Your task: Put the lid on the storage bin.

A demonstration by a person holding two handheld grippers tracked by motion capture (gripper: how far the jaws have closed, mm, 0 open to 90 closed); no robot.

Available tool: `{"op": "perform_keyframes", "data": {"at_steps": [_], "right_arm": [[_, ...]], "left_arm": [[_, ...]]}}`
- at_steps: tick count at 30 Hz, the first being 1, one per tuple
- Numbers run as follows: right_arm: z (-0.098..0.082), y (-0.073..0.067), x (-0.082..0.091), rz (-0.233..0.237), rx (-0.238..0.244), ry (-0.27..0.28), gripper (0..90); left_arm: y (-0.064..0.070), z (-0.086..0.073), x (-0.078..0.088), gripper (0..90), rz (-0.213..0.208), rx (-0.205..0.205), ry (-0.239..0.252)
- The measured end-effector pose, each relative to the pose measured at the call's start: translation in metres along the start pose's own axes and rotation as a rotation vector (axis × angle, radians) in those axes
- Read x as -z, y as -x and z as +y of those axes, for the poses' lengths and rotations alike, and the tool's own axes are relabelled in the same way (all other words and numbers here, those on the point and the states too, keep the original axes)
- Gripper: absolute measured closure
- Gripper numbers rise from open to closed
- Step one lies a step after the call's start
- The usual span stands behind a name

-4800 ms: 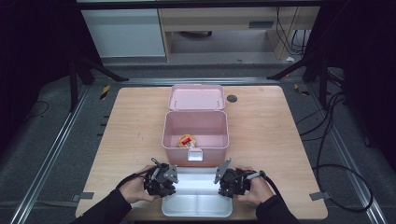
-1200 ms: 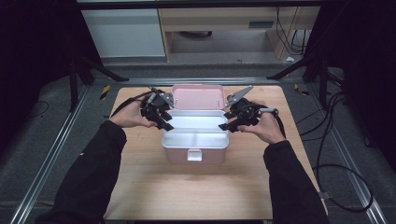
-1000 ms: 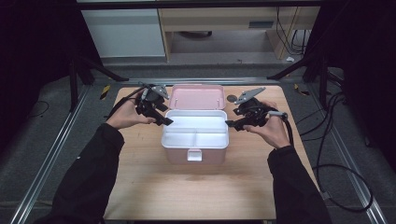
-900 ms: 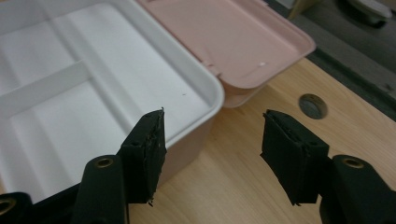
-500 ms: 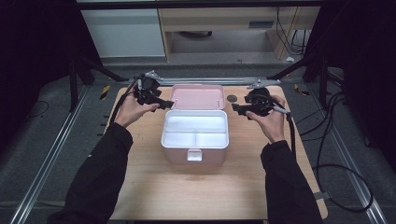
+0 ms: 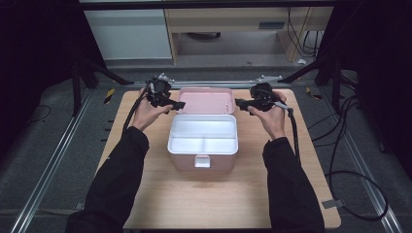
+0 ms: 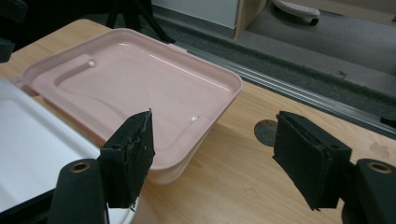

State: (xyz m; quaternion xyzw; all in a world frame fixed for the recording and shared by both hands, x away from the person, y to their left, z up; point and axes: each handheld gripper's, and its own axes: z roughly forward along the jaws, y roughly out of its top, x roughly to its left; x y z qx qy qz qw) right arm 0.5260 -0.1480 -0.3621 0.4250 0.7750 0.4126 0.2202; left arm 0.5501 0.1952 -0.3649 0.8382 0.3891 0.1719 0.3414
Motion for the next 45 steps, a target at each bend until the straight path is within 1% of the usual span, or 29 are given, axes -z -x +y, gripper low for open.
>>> {"op": "perform_keyframes", "data": {"at_steps": [2, 3, 5, 6, 7, 9, 11, 12, 13, 14, 15, 18, 19, 22, 25, 27, 30, 31, 34, 36, 37, 39, 40, 42, 44, 45], "right_arm": [[0.000, 0.001, -0.008, 0.008, -0.015, 0.013, 32.0], [0.000, 0.001, -0.012, 0.011, -0.021, 0.014, 33.0], [-0.003, 0.003, -0.022, 0.013, -0.031, 0.001, 33.0], [-0.005, 0.004, -0.027, 0.012, -0.036, -0.004, 33.0], [-0.006, 0.005, -0.030, 0.011, -0.041, -0.007, 32.8], [-0.009, 0.008, -0.037, 0.014, -0.060, -0.012, 32.6], [-0.011, 0.010, -0.045, 0.016, -0.070, -0.020, 32.2], [-0.012, 0.010, -0.047, 0.018, -0.072, -0.024, 31.8], [-0.014, 0.010, -0.052, 0.021, -0.078, -0.035, 31.4], [-0.015, 0.010, -0.055, 0.022, -0.079, -0.044, 31.3], [-0.017, 0.010, -0.059, 0.025, -0.079, -0.054, 31.4], [-0.018, 0.009, -0.066, 0.041, -0.102, -0.051, 31.3], [-0.018, 0.009, -0.069, 0.045, -0.107, -0.057, 31.3], [-0.019, 0.007, -0.076, 0.050, -0.110, -0.082, 31.4], [-0.020, 0.003, -0.082, 0.059, -0.103, -0.103, 32.1], [-0.021, 0.001, -0.085, 0.053, -0.096, -0.120, 32.8], [-0.023, 0.004, -0.088, 0.057, -0.111, -0.129, 33.1], [-0.024, 0.005, -0.089, 0.060, -0.122, -0.128, 33.8], [-0.025, 0.008, -0.090, 0.083, -0.148, -0.125, 36.9], [-0.025, 0.008, -0.091, 0.094, -0.155, -0.124, 40.0], [-0.025, 0.008, -0.091, 0.095, -0.153, -0.122, 41.1], [-0.024, 0.006, -0.092, 0.109, -0.157, -0.120, 45.5], [-0.024, 0.004, -0.092, 0.105, -0.154, -0.119, 44.9], [-0.023, 0.003, -0.092, 0.096, -0.153, -0.122, 45.8], [-0.022, 0.003, -0.090, 0.090, -0.154, -0.126, 48.8], [-0.021, 0.002, -0.090, 0.083, -0.147, -0.125, 49.6]], "left_arm": [[-0.001, 0.000, -0.005, 21.5, 0.001, 0.012, 0.012], [-0.002, 0.000, -0.008, 21.6, -0.002, 0.026, 0.020], [-0.005, 0.000, -0.013, 22.9, -0.015, 0.045, 0.034], [-0.006, 0.000, -0.015, 23.4, -0.019, 0.056, 0.032], [-0.007, -0.001, -0.019, 23.4, -0.014, 0.060, 0.029], [-0.009, -0.002, -0.024, 23.5, -0.014, 0.067, 0.015], [-0.011, -0.005, -0.030, 23.5, -0.023, 0.080, 0.001], [-0.013, -0.006, -0.034, 23.4, -0.031, 0.090, -0.014], [-0.013, -0.007, -0.037, 23.4, -0.035, 0.093, -0.021], [-0.014, -0.009, -0.041, 23.2, -0.037, 0.089, -0.041], [-0.013, -0.010, -0.043, 23.0, -0.035, 0.085, -0.050], [-0.015, -0.013, -0.049, 22.7, -0.039, 0.078, -0.080], [-0.016, -0.014, -0.049, 23.1, -0.040, 0.086, -0.077], [-0.019, -0.015, -0.050, 24.3, -0.037, 0.089, -0.080], [-0.022, -0.016, -0.053, 27.5, -0.051, 0.100, -0.082], [-0.024, -0.017, -0.055, 30.9, -0.083, 0.125, -0.077], [-0.026, -0.019, -0.056, 34.4, -0.116, 0.152, -0.077], [-0.026, -0.019, -0.056, 35.9, -0.119, 0.159, -0.076], [-0.027, -0.020, -0.057, 36.4, -0.126, 0.169, -0.075], [-0.028, -0.020, -0.057, 36.9, -0.128, 0.175, -0.074], [-0.028, -0.020, -0.057, 37.1, -0.128, 0.170, -0.073], [-0.029, -0.021, -0.056, 38.5, -0.135, 0.185, -0.069], [-0.029, -0.021, -0.056, 40.2, -0.143, 0.196, -0.070], [-0.029, -0.022, -0.056, 41.1, -0.142, 0.199, -0.067], [-0.028, -0.021, -0.055, 41.1, -0.134, 0.191, -0.072], [-0.027, -0.020, -0.054, 41.2, -0.129, 0.187, -0.074]]}}
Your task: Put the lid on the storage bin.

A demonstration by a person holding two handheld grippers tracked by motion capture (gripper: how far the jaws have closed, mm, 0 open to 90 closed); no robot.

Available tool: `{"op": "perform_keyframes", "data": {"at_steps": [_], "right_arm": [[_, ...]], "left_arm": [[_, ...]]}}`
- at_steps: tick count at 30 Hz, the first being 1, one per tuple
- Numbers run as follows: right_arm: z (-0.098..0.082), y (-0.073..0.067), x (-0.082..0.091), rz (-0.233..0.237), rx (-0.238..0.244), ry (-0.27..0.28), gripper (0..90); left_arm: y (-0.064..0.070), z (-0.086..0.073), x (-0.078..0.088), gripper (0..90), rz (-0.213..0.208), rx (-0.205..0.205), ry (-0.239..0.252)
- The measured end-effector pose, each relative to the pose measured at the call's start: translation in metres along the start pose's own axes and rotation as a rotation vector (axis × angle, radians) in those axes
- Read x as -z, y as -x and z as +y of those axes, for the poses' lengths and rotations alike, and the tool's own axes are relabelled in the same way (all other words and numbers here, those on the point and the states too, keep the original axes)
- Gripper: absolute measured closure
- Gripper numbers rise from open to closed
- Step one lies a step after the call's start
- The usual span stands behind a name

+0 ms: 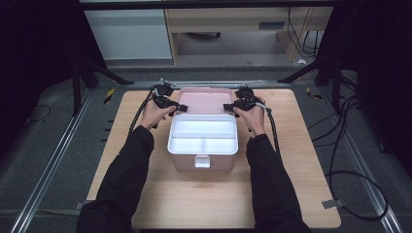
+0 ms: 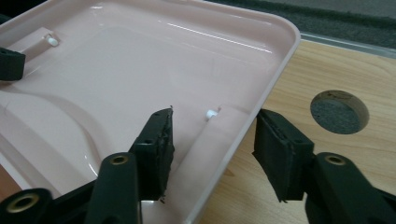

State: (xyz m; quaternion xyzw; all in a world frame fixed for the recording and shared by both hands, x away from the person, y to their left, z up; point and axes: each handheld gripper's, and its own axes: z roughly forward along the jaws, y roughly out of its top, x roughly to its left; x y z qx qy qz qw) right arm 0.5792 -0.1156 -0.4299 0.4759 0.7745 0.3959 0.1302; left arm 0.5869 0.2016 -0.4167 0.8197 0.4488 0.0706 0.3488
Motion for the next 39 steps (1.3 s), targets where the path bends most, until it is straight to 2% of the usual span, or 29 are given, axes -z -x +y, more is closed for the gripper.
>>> {"op": "perform_keyframes", "data": {"at_steps": [6, 10, 12, 13, 14, 18, 21, 24, 28, 34, 39], "right_arm": [[0.003, -0.001, 0.005, 0.002, -0.018, 0.013, 50.2], [0.004, -0.004, 0.009, -0.007, -0.014, 0.031, 50.3], [0.006, -0.005, 0.011, -0.009, -0.011, 0.047, 51.0], [0.006, -0.005, 0.013, -0.009, -0.012, 0.052, 51.2], [0.007, -0.005, 0.015, -0.008, -0.013, 0.061, 51.3], [0.010, -0.007, 0.022, -0.007, -0.015, 0.095, 53.0], [0.013, -0.010, 0.028, -0.004, -0.006, 0.114, 53.5], [0.019, -0.015, 0.033, -0.028, 0.025, 0.114, 53.3], [0.025, -0.019, 0.042, -0.030, 0.032, 0.141, 54.6], [0.027, -0.024, 0.056, -0.035, 0.049, 0.160, 56.9], [0.024, -0.027, 0.070, -0.034, 0.060, 0.182, 58.9]], "left_arm": [[0.003, 0.002, 0.002, 43.5, 0.024, -0.002, 0.009], [0.007, 0.003, 0.007, 46.8, 0.050, -0.024, 0.023], [0.008, 0.004, 0.009, 47.4, 0.052, -0.019, 0.039], [0.007, 0.006, 0.011, 48.4, 0.052, -0.041, 0.056], [0.009, 0.006, 0.014, 48.9, 0.052, -0.025, 0.049], [0.010, 0.008, 0.021, 50.9, 0.054, -0.022, 0.084], [0.013, 0.009, 0.025, 51.8, 0.061, -0.034, 0.096], [0.015, 0.010, 0.032, 53.6, 0.067, -0.053, 0.112], [0.017, 0.012, 0.044, 57.6, 0.061, -0.056, 0.140], [0.027, 0.012, 0.054, 60.1, 0.090, -0.102, 0.154], [0.035, 0.011, 0.063, 63.6, 0.092, -0.131, 0.162]]}}
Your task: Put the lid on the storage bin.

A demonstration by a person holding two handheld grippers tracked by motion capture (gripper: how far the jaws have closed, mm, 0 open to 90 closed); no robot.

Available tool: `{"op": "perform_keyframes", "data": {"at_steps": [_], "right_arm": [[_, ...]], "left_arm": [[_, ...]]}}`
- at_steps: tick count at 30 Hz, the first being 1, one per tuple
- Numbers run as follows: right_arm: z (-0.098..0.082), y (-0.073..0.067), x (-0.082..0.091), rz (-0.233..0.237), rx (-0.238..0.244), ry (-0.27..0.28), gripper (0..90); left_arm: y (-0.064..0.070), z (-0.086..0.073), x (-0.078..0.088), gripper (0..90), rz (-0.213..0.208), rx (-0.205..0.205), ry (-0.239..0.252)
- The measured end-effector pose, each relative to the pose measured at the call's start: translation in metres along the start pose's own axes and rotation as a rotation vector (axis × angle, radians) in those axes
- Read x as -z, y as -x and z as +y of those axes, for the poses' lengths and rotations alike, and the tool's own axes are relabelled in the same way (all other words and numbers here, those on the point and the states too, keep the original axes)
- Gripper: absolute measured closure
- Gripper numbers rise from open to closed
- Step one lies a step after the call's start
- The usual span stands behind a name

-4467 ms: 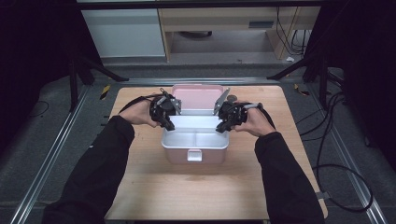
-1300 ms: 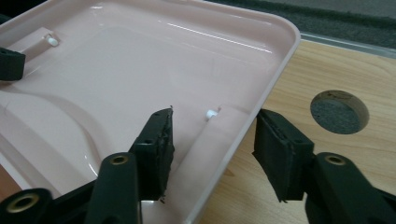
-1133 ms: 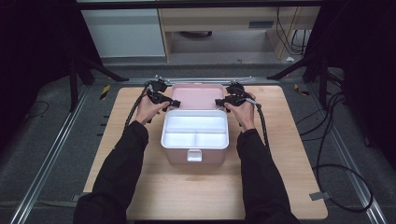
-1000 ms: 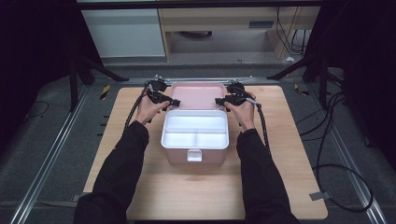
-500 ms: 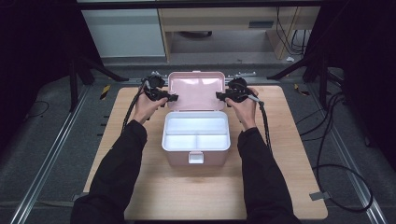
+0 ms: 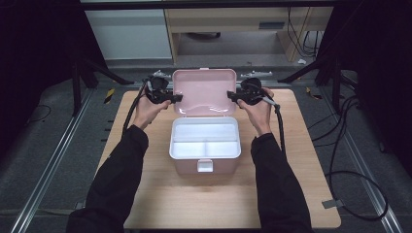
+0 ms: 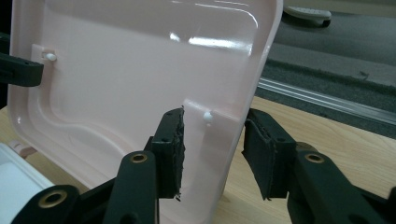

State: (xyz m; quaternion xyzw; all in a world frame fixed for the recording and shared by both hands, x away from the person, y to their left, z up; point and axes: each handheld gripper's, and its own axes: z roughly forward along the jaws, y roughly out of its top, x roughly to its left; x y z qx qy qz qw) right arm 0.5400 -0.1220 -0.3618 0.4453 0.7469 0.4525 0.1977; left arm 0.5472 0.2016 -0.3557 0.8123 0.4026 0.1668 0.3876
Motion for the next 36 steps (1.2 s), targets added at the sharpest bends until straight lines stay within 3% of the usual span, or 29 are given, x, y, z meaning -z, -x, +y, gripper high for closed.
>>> {"op": "perform_keyframes", "data": {"at_steps": [3, 13, 20, 23, 31, 36], "right_arm": [[-0.002, -0.001, 0.008, -0.005, 0.008, 0.009, 60.0], [0.001, -0.007, 0.032, -0.027, 0.052, 0.039, 62.8], [-0.004, -0.014, 0.050, -0.004, 0.074, 0.060, 64.1], [-0.006, -0.019, 0.056, -0.005, 0.090, 0.049, 64.3], [-0.010, -0.029, 0.067, -0.009, 0.147, 0.024, 65.0], [-0.016, -0.031, 0.069, 0.000, 0.145, 0.025, 65.0]], "left_arm": [[0.006, 0.002, 0.004, 65.0, 0.013, -0.027, 0.001], [0.016, 0.004, 0.015, 70.7, 0.017, -0.050, 0.025], [0.024, -0.002, 0.029, 72.4, 0.009, -0.089, 0.052], [0.027, -0.005, 0.036, 72.8, 0.004, -0.118, 0.056], [0.033, -0.015, 0.049, 74.0, -0.009, -0.143, 0.079], [0.037, -0.020, 0.054, 74.7, -0.014, -0.152, 0.093]]}}
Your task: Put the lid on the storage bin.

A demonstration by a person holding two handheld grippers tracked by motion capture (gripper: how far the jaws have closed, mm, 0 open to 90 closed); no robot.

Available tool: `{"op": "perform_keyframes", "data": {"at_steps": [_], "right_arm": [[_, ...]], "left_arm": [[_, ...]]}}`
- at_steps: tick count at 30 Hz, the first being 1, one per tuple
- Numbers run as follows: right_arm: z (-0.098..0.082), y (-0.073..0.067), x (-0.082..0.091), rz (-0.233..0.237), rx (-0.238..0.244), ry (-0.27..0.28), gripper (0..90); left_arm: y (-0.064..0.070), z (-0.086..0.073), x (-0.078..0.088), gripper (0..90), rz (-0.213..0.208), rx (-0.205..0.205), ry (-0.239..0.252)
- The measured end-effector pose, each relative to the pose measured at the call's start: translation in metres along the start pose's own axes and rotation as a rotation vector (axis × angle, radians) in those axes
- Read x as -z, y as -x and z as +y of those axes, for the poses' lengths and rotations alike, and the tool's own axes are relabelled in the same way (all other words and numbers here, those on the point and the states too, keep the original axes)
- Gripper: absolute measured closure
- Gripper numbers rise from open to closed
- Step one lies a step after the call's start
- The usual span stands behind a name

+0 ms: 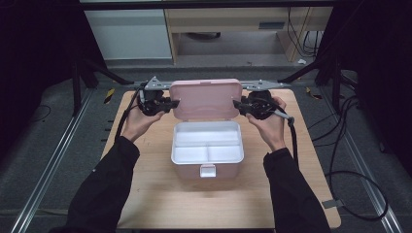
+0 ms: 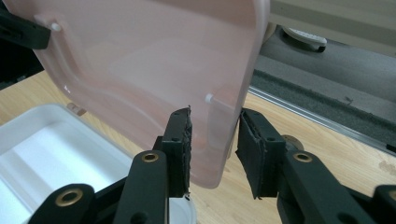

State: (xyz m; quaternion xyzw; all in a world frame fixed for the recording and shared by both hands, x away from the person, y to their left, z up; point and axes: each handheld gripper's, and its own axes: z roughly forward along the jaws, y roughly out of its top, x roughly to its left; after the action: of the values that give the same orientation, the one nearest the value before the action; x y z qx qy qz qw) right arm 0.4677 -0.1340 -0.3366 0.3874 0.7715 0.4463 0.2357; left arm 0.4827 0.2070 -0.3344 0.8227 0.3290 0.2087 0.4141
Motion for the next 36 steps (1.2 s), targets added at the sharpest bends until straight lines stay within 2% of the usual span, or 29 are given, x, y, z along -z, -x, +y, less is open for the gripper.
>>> {"op": "perform_keyframes", "data": {"at_steps": [8, 10, 13, 15, 17, 22, 27, 30, 32, 36], "right_arm": [[-0.008, -0.006, 0.009, 0.028, 0.017, 0.017, 62.2], [-0.010, -0.008, 0.012, 0.036, 0.021, 0.023, 61.6], [-0.013, -0.011, 0.015, 0.050, 0.024, 0.034, 61.1], [-0.015, -0.015, 0.016, 0.059, 0.039, 0.034, 59.4], [-0.016, -0.018, 0.018, 0.046, 0.064, 0.035, 59.1], [-0.026, -0.019, 0.025, 0.074, 0.054, 0.031, 58.6], [-0.042, -0.021, 0.031, 0.084, 0.053, 0.004, 54.9], [-0.052, -0.019, 0.039, 0.085, 0.043, -0.004, 52.7], [-0.058, -0.016, 0.045, 0.078, 0.041, -0.004, 51.8], [-0.074, -0.009, 0.052, 0.052, 0.021, -0.020, 50.8]], "left_arm": [[0.014, -0.007, 0.014, 74.2, 0.014, -0.070, 0.012], [0.020, -0.011, 0.019, 73.2, 0.020, -0.097, 0.016], [0.027, -0.016, 0.024, 71.8, 0.013, -0.114, 0.034], [0.033, -0.020, 0.026, 69.8, 0.025, -0.139, 0.033], [0.037, -0.023, 0.028, 69.0, 0.031, -0.138, 0.042], [0.043, -0.036, 0.031, 64.6, 0.011, -0.106, 0.049], [0.051, -0.049, 0.032, 59.4, 0.002, -0.110, 0.033], [0.054, -0.059, 0.034, 58.8, -0.011, -0.114, 0.019], [0.054, -0.065, 0.036, 61.1, -0.030, -0.095, 0.014], [0.056, -0.076, 0.039, 58.3, -0.034, -0.094, -0.013]]}}
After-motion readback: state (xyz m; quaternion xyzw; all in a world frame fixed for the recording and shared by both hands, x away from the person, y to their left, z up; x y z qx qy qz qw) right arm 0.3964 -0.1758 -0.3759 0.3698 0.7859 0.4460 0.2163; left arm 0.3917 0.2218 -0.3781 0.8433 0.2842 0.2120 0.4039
